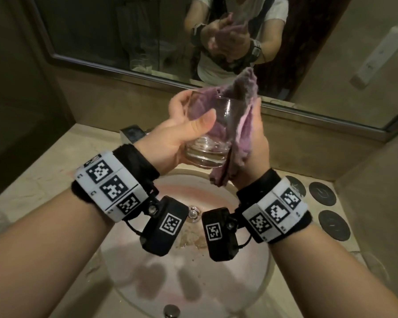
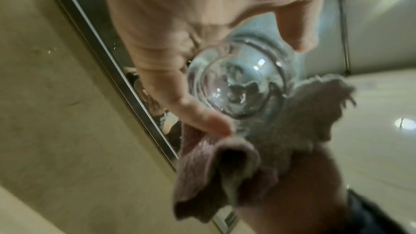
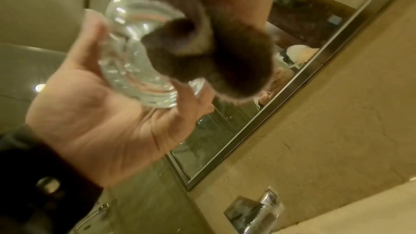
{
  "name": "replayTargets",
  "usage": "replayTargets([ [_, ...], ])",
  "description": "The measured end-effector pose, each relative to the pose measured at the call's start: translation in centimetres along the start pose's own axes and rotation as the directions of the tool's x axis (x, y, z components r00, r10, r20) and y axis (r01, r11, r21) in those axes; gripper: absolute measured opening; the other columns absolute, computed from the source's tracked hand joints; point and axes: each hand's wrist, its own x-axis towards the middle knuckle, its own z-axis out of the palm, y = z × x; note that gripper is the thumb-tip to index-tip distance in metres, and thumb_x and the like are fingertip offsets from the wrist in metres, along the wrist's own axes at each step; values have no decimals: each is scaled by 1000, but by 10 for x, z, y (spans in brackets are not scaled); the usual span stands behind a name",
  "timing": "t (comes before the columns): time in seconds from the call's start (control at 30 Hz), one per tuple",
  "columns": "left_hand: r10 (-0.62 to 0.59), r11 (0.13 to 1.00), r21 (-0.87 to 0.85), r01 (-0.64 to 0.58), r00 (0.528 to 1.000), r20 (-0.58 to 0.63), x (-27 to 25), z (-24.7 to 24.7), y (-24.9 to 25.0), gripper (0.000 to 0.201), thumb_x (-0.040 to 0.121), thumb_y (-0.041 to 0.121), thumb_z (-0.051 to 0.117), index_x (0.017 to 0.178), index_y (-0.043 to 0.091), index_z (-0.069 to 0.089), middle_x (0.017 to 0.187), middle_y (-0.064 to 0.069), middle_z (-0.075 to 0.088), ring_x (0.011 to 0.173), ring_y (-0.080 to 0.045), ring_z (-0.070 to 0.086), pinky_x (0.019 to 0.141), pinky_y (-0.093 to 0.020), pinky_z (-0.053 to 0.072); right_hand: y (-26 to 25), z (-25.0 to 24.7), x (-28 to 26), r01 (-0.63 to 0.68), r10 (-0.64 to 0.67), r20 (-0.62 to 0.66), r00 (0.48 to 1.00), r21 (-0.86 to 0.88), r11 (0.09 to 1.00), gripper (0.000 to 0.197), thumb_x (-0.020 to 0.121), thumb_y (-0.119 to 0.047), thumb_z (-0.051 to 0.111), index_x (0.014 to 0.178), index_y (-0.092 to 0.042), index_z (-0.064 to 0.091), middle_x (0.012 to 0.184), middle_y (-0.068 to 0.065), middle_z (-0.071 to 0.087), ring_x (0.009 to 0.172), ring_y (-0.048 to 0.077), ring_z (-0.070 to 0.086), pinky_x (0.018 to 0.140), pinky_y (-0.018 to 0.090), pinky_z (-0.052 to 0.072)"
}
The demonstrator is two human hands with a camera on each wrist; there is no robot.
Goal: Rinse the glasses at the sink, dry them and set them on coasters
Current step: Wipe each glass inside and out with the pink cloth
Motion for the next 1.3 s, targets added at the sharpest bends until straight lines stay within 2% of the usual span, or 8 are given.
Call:
replayTargets([
  [0.17,115,889,458,-24,979,-171,-8,3,0,69,52,87,51,107,51,32,136,9,34,111,-15,55,63,-30,57,-3,10,-5,175,-174,51,983,-26,984,55,97,-50,33,144,-20,34,129,3,56,112,9,58,99,28,47],
  [0.3,169,871,490,-46,963,-210,-14,2,5,51,93,57,25,139,35,28,139,7,44,101,10,54,66,-5,49,6,17,-8,259,-248,159,956,-49,965,50,103,-30,28,149,-20,10,111,-19,48,88,-22,54,78,2,44],
  [0.63,-25,985,170,28,999,-23,-6,-10,2,111,33,34,94,126,29,33,117,5,60,111,-21,59,87,-39,52,-12,11,3,-54,50,119,992,36,998,48,99,-47,29,120,-11,55,124,11,61,117,27,56,91,38,46],
  [0.77,-78,997,7,79,990,-115,-4,-10,6,80,48,45,83,109,30,34,118,0,52,98,-19,66,68,-37,59,-2,12,2,-48,33,170,985,84,995,65,98,-53,28,138,-4,43,134,21,53,123,33,52,106,47,40],
  [0.93,126,771,633,64,960,-251,-8,-8,11,69,61,75,39,114,31,38,116,11,44,94,-9,56,62,-23,55,2,7,7,21,-25,128,991,38,999,66,91,-55,38,141,-13,37,133,13,55,122,25,55,107,46,39],
  [1.1,104,846,527,84,943,-318,-8,-9,10,61,85,72,24,119,36,59,116,-12,65,102,-31,64,89,-51,51,10,11,2,107,-87,201,976,-93,990,61,89,-48,36,145,-29,24,116,-9,56,109,9,57,101,37,45],
  [1.2,-46,958,257,124,956,-291,-10,1,15,63,87,67,19,101,28,66,74,-7,71,63,-17,68,57,-31,57,13,11,4,8,-10,188,982,14,1000,68,84,-53,40,141,-17,35,130,8,54,120,23,52,109,51,35],
  [1.3,-135,947,266,179,975,-177,-11,5,11,70,61,75,38,114,31,53,102,-4,67,86,-18,69,56,-27,56,13,7,6,1,-2,122,992,7,1000,56,93,-51,38,135,-14,45,120,7,59,107,18,57,106,41,41],
])
